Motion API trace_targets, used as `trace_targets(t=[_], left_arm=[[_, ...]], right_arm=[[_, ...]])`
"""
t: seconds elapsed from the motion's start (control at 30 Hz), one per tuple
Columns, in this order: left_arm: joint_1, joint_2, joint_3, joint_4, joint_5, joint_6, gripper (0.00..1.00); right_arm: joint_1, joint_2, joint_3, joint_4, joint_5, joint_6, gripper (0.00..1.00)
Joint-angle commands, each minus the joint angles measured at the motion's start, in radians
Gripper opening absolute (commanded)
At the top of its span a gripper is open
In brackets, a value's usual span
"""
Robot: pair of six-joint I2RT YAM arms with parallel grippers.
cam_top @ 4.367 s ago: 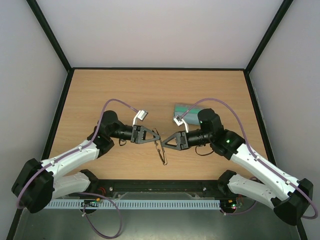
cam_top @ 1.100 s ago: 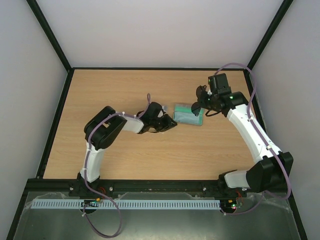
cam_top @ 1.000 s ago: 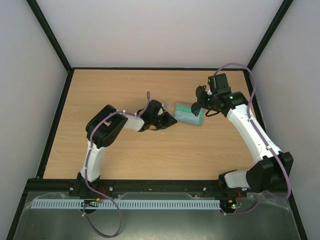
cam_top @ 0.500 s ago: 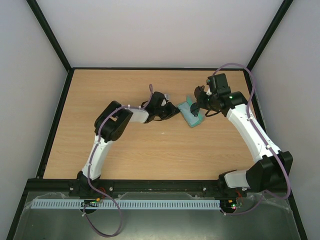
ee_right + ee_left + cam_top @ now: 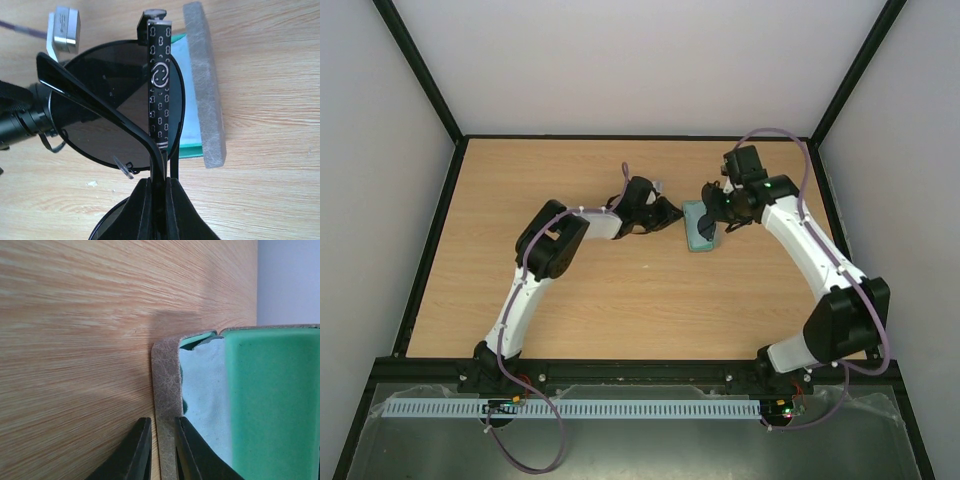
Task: Organize the sunglasses
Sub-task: Adjust the sunglasses case at the center of the board, then place the sunglasses in the sunglasses case.
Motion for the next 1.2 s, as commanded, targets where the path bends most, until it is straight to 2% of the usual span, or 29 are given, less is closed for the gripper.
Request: trace_targets(t=[0.0,0.13,0.23,0.53,0.73,0.9,1.17], left_arm=[[0.014,0.010,-0.012,-0.025,0.007,0.027,0.17],[0.024,0.019,0.022,-0.041,0.018,0.047,0.18],[0.036,-0.016,-0.016,-0.021,0.025,0.039,0.18],[0.063,-0.294,-0.340,-0.002,0.034,0.081,0.31],[0.053,-0.527,-0.573,-0.020,0.029,0.119,0.32],[0.037,-0.667,-0.663,-0.070,0.009,0.151,0.32],[0.028,-0.800,-0.743,-0.107,0.002,0.163,0.33]], right_arm=[[0.050,0.088,0.095,-0.108,0.019,-0.068,0.01],[0.072,0.151,0.181,-0.168,0.063,-0.083,0.01],[0.073,0.203,0.255,-0.225,0.115,-0.101,0.01],[0.096,0.397,0.425,-0.339,0.229,-0.141,0.01],[0.141,0.503,0.458,-0.381,0.295,-0.135,0.01],[0.154,0.563,0.482,-0.399,0.348,-0.113,0.01],[0.158,0.662,0.519,-0.387,0.404,-0.084,0.01]])
